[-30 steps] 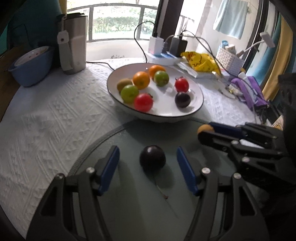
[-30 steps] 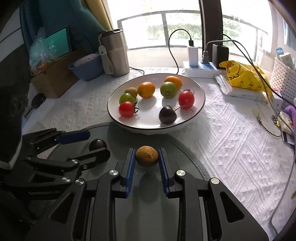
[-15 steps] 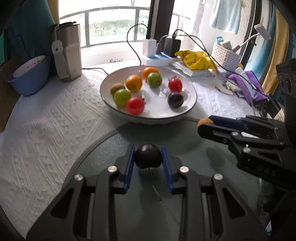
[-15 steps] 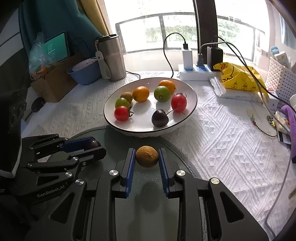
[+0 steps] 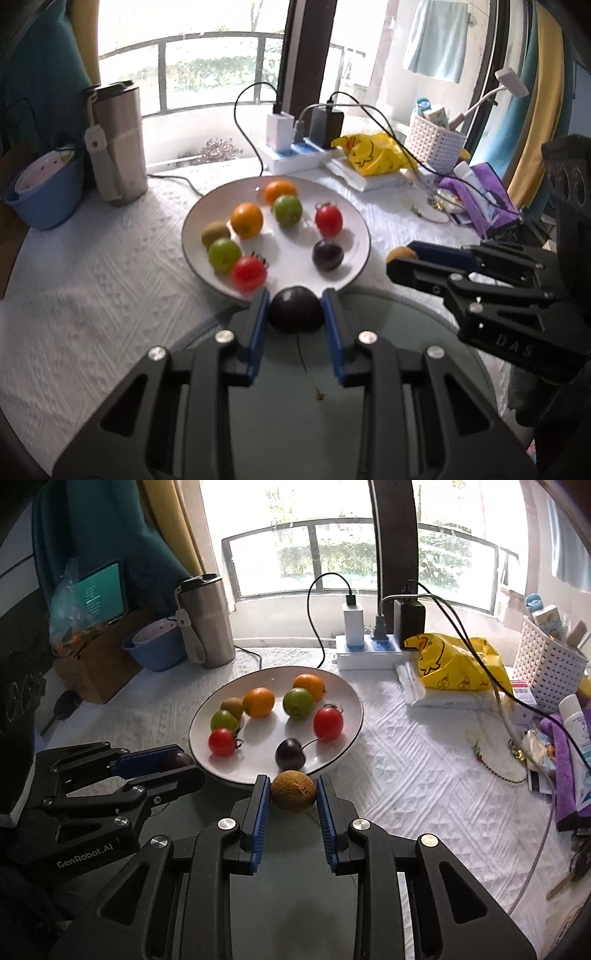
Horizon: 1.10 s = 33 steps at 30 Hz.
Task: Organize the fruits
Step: 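Carry the brown kiwi and dark plum onto the plate and release both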
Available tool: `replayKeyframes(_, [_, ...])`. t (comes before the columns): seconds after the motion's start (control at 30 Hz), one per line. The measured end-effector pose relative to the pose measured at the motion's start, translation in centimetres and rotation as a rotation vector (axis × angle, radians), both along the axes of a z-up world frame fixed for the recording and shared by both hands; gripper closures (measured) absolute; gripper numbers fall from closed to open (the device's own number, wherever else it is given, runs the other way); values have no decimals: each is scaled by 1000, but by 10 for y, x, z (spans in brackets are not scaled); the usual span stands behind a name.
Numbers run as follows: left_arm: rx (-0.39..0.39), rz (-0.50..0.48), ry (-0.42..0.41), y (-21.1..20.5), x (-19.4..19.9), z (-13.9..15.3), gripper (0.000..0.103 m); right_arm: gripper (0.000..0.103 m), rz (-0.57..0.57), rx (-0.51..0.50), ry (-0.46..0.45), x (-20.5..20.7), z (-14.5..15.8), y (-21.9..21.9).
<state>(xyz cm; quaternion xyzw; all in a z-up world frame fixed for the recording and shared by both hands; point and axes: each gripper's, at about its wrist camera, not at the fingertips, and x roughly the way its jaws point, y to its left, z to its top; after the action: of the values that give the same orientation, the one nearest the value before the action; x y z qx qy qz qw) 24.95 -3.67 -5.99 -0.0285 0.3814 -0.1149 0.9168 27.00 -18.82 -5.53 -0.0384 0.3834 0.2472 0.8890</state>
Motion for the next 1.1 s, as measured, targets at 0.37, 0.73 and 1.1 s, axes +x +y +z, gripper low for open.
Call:
replayKeyframes(0.37, [-13, -5, -16, 3, 43, 2, 73, 76, -10, -15, -19, 33, 10, 0])
replayKeyframes(0.73, [-26, -3, 23, 13, 84, -15, 73, 76, 17, -11, -2, 68, 0, 18])
replayKeyframes(1.1, [-59, 12, 46, 23, 93, -21, 72, 76, 44, -8, 34, 84, -18, 37])
